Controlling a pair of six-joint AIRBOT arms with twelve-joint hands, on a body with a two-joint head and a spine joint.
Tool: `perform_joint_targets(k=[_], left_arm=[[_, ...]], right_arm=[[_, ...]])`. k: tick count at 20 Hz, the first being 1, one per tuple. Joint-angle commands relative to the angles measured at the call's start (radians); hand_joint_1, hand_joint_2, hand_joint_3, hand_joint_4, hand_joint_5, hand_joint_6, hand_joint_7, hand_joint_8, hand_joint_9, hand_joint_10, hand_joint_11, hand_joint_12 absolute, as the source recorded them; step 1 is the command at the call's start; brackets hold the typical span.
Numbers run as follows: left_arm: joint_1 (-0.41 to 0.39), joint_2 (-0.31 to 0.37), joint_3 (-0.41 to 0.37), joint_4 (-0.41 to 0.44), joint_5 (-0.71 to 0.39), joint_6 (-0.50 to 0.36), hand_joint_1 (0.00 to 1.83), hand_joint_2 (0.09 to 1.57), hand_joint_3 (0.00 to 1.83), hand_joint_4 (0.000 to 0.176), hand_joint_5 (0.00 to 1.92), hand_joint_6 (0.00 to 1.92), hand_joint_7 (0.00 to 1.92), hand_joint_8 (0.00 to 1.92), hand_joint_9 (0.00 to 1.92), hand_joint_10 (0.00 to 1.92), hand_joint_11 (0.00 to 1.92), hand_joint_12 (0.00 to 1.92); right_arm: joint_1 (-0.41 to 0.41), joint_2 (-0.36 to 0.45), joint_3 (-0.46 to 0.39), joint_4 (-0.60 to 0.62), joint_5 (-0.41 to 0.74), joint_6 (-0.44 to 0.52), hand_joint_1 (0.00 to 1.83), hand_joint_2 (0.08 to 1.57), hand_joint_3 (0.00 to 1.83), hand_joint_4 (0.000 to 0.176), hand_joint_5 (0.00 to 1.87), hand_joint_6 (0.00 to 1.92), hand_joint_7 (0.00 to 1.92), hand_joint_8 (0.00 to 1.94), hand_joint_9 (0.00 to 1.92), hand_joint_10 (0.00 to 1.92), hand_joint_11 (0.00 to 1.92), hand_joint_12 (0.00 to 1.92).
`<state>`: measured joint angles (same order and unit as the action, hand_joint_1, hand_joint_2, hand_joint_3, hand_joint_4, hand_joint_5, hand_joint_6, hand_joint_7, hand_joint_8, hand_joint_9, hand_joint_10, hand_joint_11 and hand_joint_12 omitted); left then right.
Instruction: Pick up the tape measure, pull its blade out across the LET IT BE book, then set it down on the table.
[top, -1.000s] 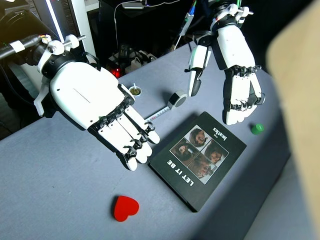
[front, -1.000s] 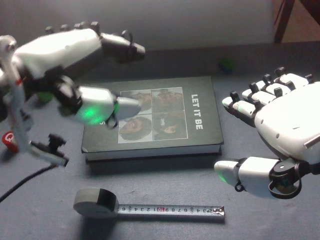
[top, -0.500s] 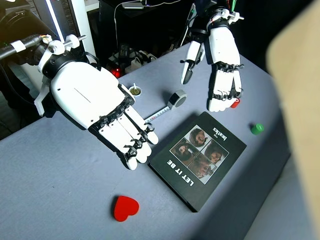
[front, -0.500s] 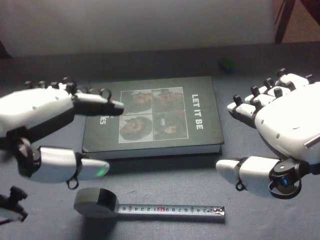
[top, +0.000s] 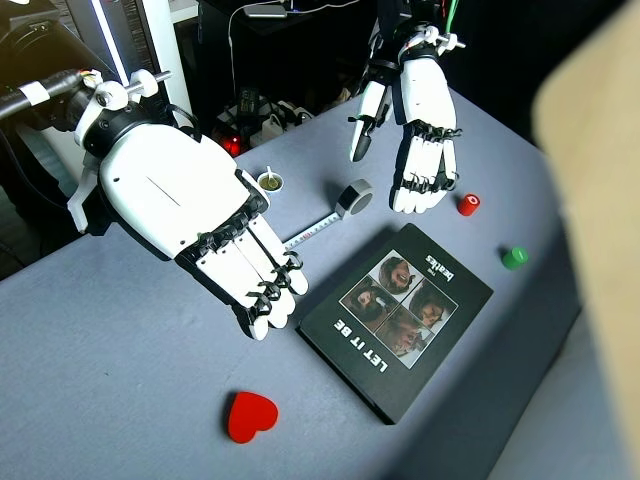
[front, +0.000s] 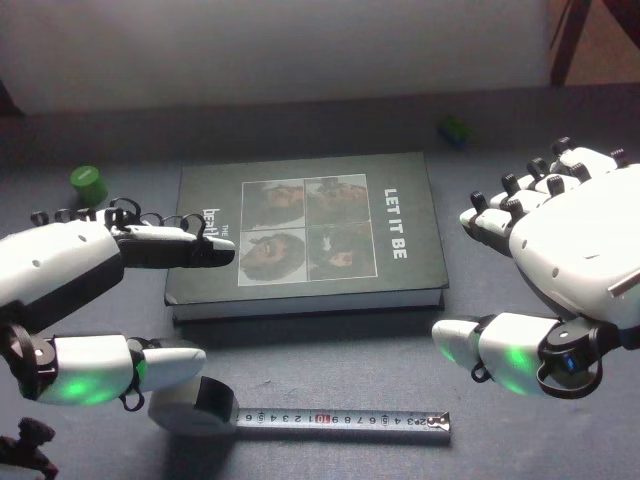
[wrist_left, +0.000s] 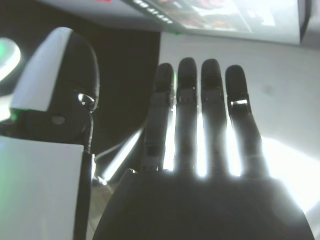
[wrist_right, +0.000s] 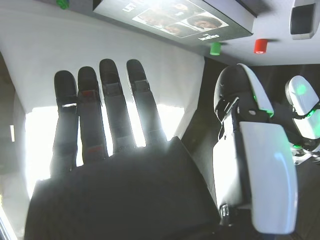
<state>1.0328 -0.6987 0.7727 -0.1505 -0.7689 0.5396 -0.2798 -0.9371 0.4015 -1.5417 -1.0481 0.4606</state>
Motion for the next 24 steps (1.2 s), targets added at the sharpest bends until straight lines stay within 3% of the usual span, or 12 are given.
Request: perform_joint_targets(k=[1,4,11,19,24], left_arm=[[0.006,-0.011,0.006,0.005,-0.163,-0.026,0.81,1.12,0.00,0.000,0.48,0.01,0.47,0.01,0.42,0.01,0.08,0.85],[0.086,-0.059,0.038,0.013,-0.270,-0.097,0.83,1.12,0.00,0.000,0.48,0.01,0.49,0.01,0.43,0.00,0.07,0.84],[0.179,-0.117,0.083,0.063,-0.315,-0.153,0.83,1.12,0.00,0.000,0.46,0.00,0.49,0.00,0.42,0.00,0.08,0.85],[0.203,-0.185,0.152,0.078,-0.335,-0.153,0.82,1.14,0.00,0.000,0.47,0.00,0.47,0.00,0.40,0.00,0.00,0.94],[0.228,-0.206,0.180,0.074,-0.343,-0.153,0.83,1.15,0.00,0.000,0.49,0.01,0.49,0.01,0.42,0.01,0.02,0.95]], right_arm=[[0.005,0.002,-0.003,-0.091,-0.023,0.003,0.06,1.16,0.00,0.024,0.25,0.00,0.27,0.00,0.22,0.00,0.00,0.75],[0.005,0.001,-0.003,-0.091,-0.022,0.003,0.06,1.16,0.00,0.024,0.25,0.00,0.28,0.00,0.23,0.00,0.00,0.73],[0.004,0.000,-0.003,-0.092,-0.022,0.003,0.06,1.16,0.00,0.014,0.24,0.00,0.28,0.00,0.23,0.01,0.00,0.76],[0.003,-0.001,-0.003,-0.094,-0.022,0.003,0.02,1.20,0.01,0.011,0.25,0.00,0.29,0.00,0.26,0.01,0.00,0.79],[0.002,-0.002,-0.003,-0.095,-0.022,0.003,0.13,1.17,0.00,0.003,0.27,0.00,0.31,0.00,0.28,0.01,0.00,0.81]])
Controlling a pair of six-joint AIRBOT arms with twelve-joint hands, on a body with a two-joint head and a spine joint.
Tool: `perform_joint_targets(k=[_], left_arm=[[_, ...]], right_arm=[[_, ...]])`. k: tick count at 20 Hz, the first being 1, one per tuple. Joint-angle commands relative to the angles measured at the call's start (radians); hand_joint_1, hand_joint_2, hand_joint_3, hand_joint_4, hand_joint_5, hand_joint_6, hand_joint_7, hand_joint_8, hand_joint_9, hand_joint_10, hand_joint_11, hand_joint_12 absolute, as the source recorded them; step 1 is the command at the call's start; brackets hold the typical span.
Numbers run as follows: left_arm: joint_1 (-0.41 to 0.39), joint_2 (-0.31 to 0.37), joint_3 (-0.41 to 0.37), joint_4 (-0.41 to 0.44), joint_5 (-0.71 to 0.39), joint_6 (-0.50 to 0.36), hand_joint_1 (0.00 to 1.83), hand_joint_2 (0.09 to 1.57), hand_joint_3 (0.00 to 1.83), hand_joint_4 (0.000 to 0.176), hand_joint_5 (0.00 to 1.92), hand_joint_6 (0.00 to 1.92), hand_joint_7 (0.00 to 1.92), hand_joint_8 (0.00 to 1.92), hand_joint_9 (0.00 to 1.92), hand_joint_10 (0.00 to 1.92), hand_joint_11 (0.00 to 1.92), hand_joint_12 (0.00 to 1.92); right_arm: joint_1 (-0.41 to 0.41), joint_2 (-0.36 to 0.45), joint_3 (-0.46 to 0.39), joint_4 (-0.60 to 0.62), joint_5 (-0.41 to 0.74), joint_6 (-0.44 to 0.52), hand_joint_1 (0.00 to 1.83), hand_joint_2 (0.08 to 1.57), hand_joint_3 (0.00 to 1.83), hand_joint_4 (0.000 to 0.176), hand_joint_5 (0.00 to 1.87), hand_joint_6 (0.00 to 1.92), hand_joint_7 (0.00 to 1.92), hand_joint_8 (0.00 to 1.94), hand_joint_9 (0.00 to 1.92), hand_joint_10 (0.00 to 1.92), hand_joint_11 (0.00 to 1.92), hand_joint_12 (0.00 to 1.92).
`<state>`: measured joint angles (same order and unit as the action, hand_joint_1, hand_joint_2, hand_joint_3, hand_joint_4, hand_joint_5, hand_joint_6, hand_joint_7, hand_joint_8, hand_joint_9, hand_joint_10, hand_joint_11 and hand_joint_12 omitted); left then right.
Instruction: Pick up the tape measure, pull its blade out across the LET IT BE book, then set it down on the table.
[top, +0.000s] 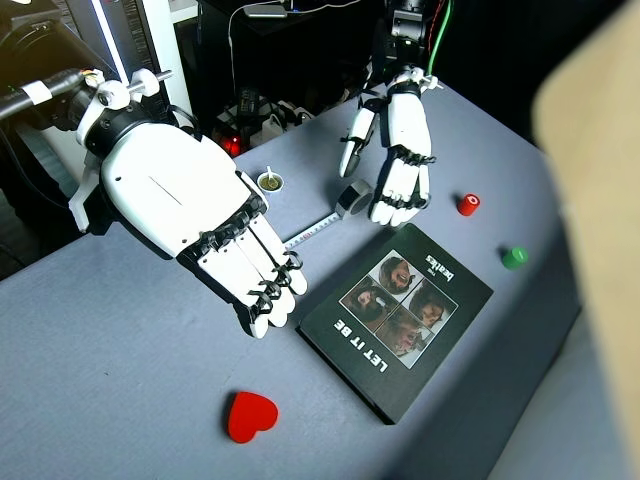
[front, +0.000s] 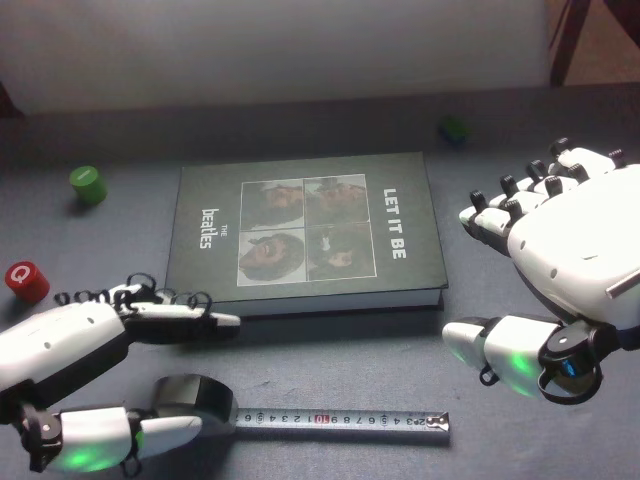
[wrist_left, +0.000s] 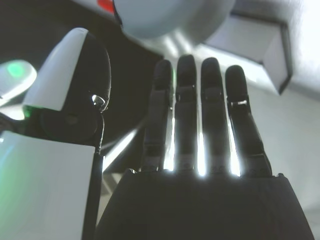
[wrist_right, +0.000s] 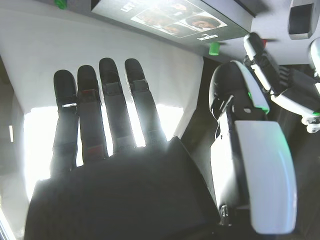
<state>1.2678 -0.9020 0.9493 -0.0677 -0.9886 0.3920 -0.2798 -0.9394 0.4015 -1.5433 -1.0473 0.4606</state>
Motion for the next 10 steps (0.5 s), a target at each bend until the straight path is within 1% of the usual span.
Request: perform_joint_targets(k=[1,4,10], left_arm=[[-0.002,-0.004,0.005,-0.005,-0.123,-0.006,0.84,1.15,0.00,0.000,0.49,0.01,0.49,0.00,0.41,0.00,0.01,0.94],[0.015,-0.012,0.011,-0.005,-0.129,-0.002,0.85,1.15,0.00,0.000,0.49,0.00,0.47,0.00,0.40,0.00,0.02,0.95],[0.022,-0.021,0.008,-0.016,-0.126,0.030,0.86,1.16,0.00,0.000,0.50,0.01,0.48,0.00,0.41,0.01,0.03,0.94]], right_arm=[[0.002,0.000,-0.003,-0.094,-0.023,0.003,0.13,1.17,0.00,0.002,0.27,0.01,0.31,0.00,0.28,0.01,0.00,0.82],[0.002,0.000,-0.003,-0.095,-0.022,0.003,0.12,1.17,0.00,0.002,0.27,0.00,0.32,0.00,0.29,0.00,0.00,0.88],[0.001,0.000,-0.003,-0.098,-0.022,0.003,0.12,1.17,0.00,0.002,0.27,0.00,0.31,0.00,0.29,0.00,0.00,0.90]])
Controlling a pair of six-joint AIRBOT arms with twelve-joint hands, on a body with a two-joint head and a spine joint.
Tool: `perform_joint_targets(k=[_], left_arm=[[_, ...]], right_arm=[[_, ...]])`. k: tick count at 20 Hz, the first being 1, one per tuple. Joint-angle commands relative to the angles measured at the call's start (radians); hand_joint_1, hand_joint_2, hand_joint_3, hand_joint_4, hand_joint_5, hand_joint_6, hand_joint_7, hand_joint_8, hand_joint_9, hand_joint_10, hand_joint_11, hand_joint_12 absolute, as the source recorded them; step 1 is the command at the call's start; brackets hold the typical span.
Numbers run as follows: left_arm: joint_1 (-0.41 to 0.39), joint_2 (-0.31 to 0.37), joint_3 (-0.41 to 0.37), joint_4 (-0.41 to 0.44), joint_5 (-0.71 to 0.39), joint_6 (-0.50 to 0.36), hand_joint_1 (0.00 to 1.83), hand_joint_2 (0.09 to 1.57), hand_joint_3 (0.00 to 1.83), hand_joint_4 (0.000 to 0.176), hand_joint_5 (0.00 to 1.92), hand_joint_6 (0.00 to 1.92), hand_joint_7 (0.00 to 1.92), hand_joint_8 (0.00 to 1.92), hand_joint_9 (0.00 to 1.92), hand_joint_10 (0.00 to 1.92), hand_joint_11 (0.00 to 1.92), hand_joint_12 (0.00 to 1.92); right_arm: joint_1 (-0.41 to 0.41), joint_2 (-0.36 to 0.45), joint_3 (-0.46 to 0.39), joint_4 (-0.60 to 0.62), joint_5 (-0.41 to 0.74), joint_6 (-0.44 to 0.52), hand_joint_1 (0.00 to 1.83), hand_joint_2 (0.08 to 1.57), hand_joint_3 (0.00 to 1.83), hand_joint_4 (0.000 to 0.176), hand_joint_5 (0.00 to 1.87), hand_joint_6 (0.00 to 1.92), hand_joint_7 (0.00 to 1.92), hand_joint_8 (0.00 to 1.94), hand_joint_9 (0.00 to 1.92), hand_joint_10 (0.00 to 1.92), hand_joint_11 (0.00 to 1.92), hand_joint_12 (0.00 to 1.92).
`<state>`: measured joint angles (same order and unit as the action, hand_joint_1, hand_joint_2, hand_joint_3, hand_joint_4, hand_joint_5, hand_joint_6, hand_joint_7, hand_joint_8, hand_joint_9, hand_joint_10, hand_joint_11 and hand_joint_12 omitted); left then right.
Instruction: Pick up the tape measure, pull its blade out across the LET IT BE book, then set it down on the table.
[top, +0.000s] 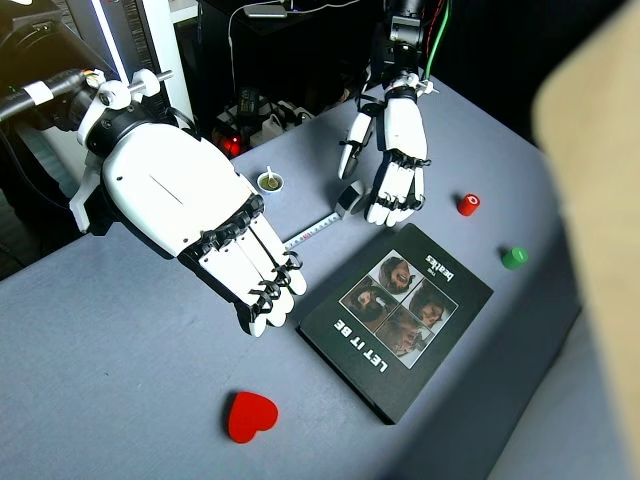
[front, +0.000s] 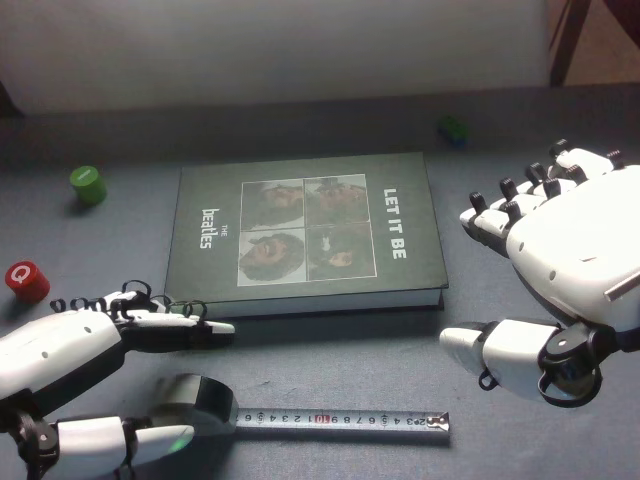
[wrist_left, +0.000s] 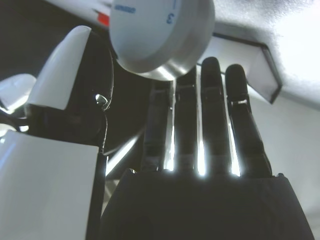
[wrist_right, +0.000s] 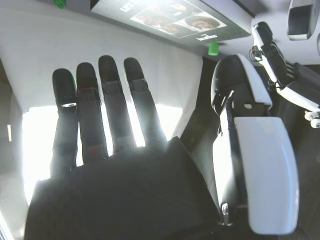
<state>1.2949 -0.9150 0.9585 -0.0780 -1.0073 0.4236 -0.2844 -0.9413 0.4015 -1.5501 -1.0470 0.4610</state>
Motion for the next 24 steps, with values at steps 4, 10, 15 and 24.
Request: perform_joint_targets(k=[4,10,15,24], left_arm=[[0.003,-0.022,0.009,-0.007,-0.103,0.014,0.87,1.16,0.00,0.000,0.51,0.01,0.49,0.01,0.42,0.01,0.03,0.94],[0.000,-0.038,0.009,-0.010,-0.087,0.048,0.88,1.16,0.00,0.000,0.50,0.00,0.50,0.00,0.42,0.00,0.01,0.94],[0.001,-0.048,0.008,-0.010,-0.077,0.077,0.89,1.16,0.00,0.000,0.50,0.00,0.49,0.00,0.42,0.00,0.03,0.95],[0.000,-0.056,-0.003,0.001,-0.074,0.102,1.14,1.22,0.00,0.000,0.73,1.00,0.89,0.94,0.95,0.09,0.57,1.02]], right_arm=[[0.005,0.002,-0.003,-0.092,-0.020,0.003,0.12,1.17,0.00,0.002,0.28,0.00,0.32,0.00,0.31,0.01,0.00,0.91],[0.003,0.002,-0.003,-0.094,-0.017,-0.001,0.13,1.16,0.00,0.002,0.29,0.00,0.33,0.00,0.31,0.00,0.00,0.93],[0.000,0.001,-0.003,-0.096,-0.014,-0.004,0.13,1.16,0.00,0.003,0.28,0.00,0.32,0.00,0.30,0.01,0.00,0.89],[-0.003,0.001,-0.003,-0.097,-0.010,-0.009,0.12,1.16,0.00,0.004,0.27,0.00,0.31,0.00,0.30,0.00,0.00,0.89]])
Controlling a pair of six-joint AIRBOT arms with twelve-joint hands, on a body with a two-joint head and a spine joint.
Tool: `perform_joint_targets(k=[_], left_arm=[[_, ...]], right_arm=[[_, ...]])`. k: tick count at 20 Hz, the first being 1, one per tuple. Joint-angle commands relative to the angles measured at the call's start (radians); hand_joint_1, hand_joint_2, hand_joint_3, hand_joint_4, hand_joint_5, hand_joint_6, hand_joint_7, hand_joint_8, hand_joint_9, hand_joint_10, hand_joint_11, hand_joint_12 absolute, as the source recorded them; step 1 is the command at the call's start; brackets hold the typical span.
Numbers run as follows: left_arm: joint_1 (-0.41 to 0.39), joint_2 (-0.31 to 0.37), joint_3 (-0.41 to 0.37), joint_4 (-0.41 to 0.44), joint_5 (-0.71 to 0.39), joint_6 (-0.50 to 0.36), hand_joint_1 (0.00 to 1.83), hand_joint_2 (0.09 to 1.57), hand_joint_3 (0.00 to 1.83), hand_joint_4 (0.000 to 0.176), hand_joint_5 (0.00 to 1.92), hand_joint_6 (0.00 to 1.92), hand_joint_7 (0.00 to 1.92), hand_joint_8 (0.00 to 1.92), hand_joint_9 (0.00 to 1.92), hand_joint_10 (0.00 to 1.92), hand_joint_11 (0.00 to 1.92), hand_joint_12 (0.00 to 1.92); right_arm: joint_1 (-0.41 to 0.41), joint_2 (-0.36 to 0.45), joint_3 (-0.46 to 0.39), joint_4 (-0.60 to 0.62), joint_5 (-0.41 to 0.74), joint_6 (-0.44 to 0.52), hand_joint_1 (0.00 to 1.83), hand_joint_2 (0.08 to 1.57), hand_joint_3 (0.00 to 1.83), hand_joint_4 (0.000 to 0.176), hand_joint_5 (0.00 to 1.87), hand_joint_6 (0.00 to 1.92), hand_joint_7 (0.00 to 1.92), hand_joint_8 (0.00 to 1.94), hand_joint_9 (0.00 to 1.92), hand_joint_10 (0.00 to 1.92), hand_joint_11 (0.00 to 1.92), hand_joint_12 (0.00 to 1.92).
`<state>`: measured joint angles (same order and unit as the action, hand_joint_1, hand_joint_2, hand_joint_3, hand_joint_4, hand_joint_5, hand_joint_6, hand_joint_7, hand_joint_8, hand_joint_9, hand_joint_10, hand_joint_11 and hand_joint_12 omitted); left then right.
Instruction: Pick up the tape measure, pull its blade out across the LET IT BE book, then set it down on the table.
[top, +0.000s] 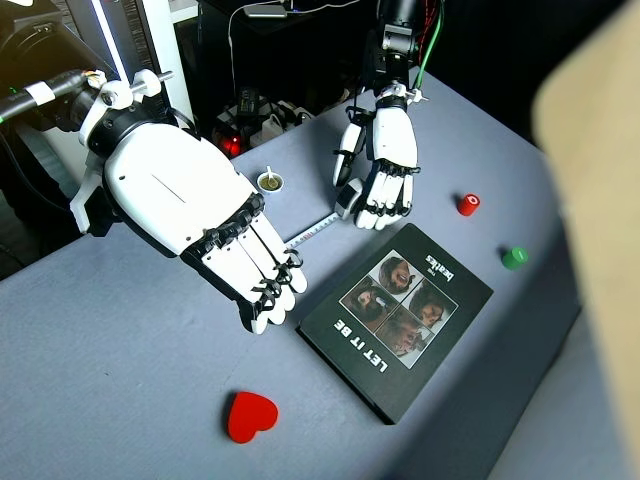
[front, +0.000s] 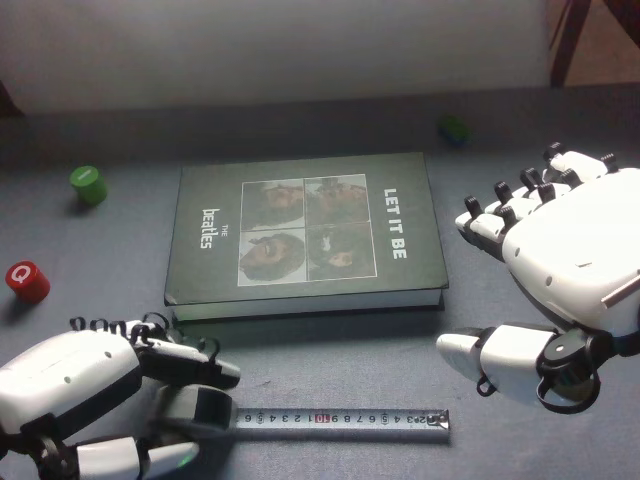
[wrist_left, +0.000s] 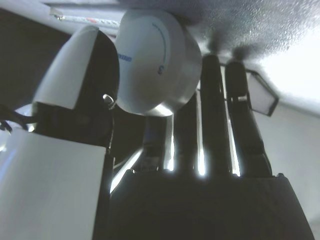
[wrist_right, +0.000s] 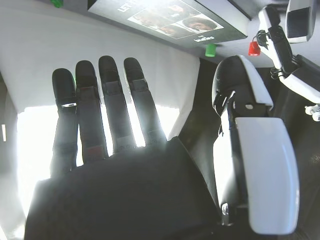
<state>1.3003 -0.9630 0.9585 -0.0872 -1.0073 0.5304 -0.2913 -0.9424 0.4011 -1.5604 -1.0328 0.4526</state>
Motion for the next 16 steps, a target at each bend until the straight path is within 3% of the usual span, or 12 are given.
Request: perform_joint_targets(k=[1,2,5,11,15,16], left_arm=[[-0.006,-0.008,-0.004,0.014,-0.074,-0.004,1.31,1.19,0.00,0.000,0.74,1.14,0.82,1.19,0.86,1.11,0.64,1.11],[-0.005,-0.009,-0.004,0.014,-0.074,-0.003,1.34,1.19,0.00,0.000,0.79,1.13,0.79,1.25,0.84,1.33,0.66,1.25],[-0.006,-0.009,-0.005,0.023,-0.074,-0.002,1.35,1.18,0.00,0.000,0.84,1.06,0.79,1.24,0.84,1.44,0.72,1.49],[-0.025,0.000,-0.007,0.035,-0.073,-0.014,1.35,1.19,0.00,0.000,0.80,1.04,0.79,1.29,0.82,1.48,0.70,1.52],[-0.155,0.053,-0.023,0.055,0.013,-0.022,1.35,1.19,0.00,0.000,0.78,1.09,0.82,1.24,0.81,1.48,0.69,1.52],[-0.155,0.053,-0.023,0.055,0.013,-0.022,1.35,1.19,0.00,0.000,0.78,1.09,0.82,1.24,0.81,1.48,0.69,1.52]], right_arm=[[0.004,0.002,-0.002,-0.087,-0.024,0.000,0.12,1.16,0.00,0.004,0.27,0.00,0.31,0.00,0.30,0.00,0.00,0.89],[0.004,0.002,-0.002,-0.087,-0.024,0.000,0.12,1.16,0.00,0.003,0.27,0.00,0.32,0.00,0.30,0.00,0.00,0.87],[0.003,0.002,-0.002,-0.093,-0.021,-0.001,0.12,1.16,0.00,0.003,0.27,0.00,0.33,0.00,0.31,0.00,0.00,0.88],[0.000,0.001,-0.002,-0.175,-0.007,0.030,0.10,1.17,0.00,0.004,0.25,0.00,0.33,0.00,0.30,0.00,0.00,0.90],[0.076,-0.006,-0.002,-0.182,0.067,-0.001,0.10,1.17,0.00,0.002,0.28,0.01,0.34,0.00,0.30,0.00,0.00,0.88],[0.076,-0.006,-0.002,-0.182,0.067,-0.001,0.10,1.17,0.00,0.002,0.28,0.01,0.34,0.00,0.30,0.00,0.00,0.88]])
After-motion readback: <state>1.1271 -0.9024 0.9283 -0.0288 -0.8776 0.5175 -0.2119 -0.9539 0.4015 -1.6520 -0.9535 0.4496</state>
